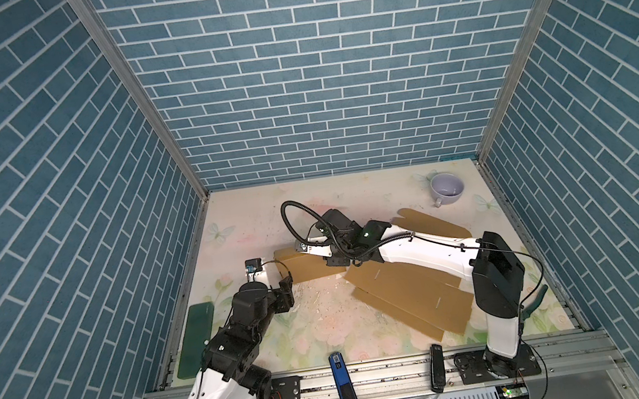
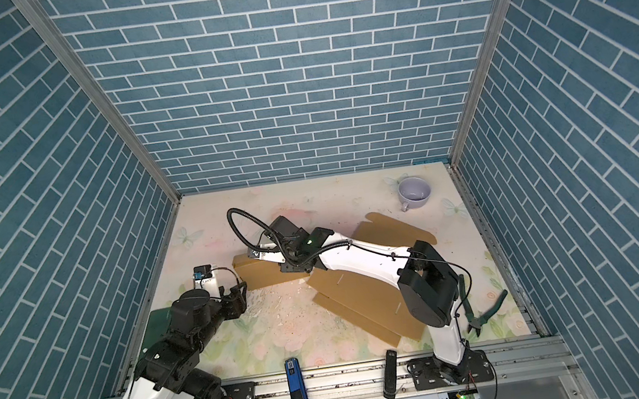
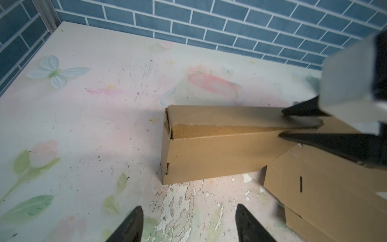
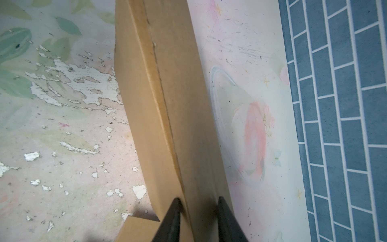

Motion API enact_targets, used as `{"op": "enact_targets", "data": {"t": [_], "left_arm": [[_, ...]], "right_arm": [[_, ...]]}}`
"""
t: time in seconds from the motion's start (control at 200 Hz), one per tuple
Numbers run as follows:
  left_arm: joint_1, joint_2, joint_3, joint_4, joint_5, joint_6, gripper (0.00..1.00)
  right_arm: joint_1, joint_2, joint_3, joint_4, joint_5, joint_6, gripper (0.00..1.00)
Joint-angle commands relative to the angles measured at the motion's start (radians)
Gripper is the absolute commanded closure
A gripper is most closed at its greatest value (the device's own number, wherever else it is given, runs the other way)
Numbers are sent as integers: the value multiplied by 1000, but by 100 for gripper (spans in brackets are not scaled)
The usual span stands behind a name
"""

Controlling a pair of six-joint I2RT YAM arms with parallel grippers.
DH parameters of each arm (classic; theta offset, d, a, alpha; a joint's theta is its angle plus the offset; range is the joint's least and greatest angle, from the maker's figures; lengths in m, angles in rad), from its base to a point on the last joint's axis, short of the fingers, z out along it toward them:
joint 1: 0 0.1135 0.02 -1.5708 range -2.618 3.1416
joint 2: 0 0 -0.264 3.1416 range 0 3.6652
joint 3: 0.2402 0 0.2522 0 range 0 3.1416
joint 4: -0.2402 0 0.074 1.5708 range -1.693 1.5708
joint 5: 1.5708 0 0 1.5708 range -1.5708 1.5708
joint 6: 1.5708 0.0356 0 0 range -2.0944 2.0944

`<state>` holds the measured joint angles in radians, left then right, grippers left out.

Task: Fold the paper box

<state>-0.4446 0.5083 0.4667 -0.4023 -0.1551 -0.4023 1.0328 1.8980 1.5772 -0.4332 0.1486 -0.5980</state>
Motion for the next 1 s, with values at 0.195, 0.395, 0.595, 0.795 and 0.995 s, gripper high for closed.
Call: {"op": "enact_targets", "data": {"t": [0.195,0.395,0.595,0.795,0.995], "left_arm": [[250,86,119,82,224,-85,15],[448,281,95,270,526,-152,19],[447,401,77,399,588,-156,23],[447,466,61,450,610,-156,25],[447,476,9,454,603,-147,31]], "right_arm": [[6,26,-3,-58,-39,36,71],[6,29,-3,-53,-41,39,72],[5,33,3,-56,-43,47,73],[5,35,9,-58,-45,49,73],[6,42,18,-64,-45,53,74]]}}
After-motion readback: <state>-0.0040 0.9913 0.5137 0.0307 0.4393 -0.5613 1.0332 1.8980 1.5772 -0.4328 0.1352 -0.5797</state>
